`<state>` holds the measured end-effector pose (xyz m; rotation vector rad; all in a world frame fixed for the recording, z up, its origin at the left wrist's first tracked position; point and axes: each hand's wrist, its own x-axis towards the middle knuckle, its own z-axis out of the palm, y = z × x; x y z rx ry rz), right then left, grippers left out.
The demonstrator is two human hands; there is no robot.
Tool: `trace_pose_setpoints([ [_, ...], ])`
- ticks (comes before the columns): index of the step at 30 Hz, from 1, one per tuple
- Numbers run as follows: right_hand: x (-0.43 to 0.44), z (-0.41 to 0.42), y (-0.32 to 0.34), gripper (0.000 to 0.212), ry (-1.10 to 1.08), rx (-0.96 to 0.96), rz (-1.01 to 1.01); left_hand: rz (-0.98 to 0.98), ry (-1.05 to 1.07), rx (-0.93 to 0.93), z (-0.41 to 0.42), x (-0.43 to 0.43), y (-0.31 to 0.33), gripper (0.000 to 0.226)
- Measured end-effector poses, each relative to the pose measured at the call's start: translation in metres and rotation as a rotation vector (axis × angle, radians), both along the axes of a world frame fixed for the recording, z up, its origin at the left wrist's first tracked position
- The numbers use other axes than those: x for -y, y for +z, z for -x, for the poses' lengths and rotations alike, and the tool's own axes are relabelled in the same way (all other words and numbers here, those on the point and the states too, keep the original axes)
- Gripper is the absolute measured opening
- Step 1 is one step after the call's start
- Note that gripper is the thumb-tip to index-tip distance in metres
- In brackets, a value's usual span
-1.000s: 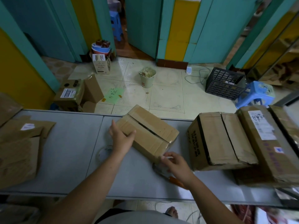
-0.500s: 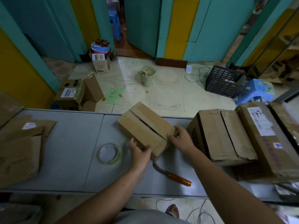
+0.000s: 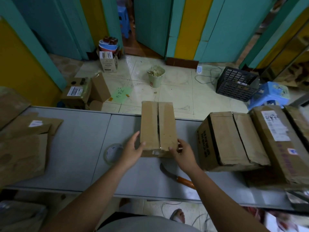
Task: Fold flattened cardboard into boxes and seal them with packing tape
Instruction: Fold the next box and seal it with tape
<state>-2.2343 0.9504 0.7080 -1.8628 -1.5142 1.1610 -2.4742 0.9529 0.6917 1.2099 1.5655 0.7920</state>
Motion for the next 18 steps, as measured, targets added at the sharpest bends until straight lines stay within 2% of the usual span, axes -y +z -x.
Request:
trace_pose_setpoints([
  [4, 0.009, -0.007, -0.003, 0.058, -0.097, -0.010, -0.063, -0.083, -0.012, -0.486, 0.043, 0.019, -0.013, 0.064],
  [7, 0.020, -0.011, -0.007, 0.038, -0.122, -0.003, -0.162, -0.012, -0.124, -0.780, 0.070, 0.043, -0.028, 0.068],
  [9, 0.026, -0.010, -0.006, 0.026, -0.114, -0.016, -0.215, -0.004, -0.212, -0.936, 0.077, 0.054, -0.039, 0.053],
  [12, 0.031, -0.006, 0.001, 0.025, -0.079, 0.016, -0.309, -0.062, -0.226, -0.986, 0.077, 0.060, -0.040, 0.031],
  [16, 0.029, 0.006, 0.024, 0.018, 0.003, 0.014, -0.458, -0.323, -0.320, -0.892, 0.078, 0.064, -0.014, 0.036],
  [18, 0.025, 0.015, 0.042, 0.011, 0.110, -0.025, -0.439, -0.415, -0.380, -0.813, 0.076, 0.062, 0.009, 0.039],
])
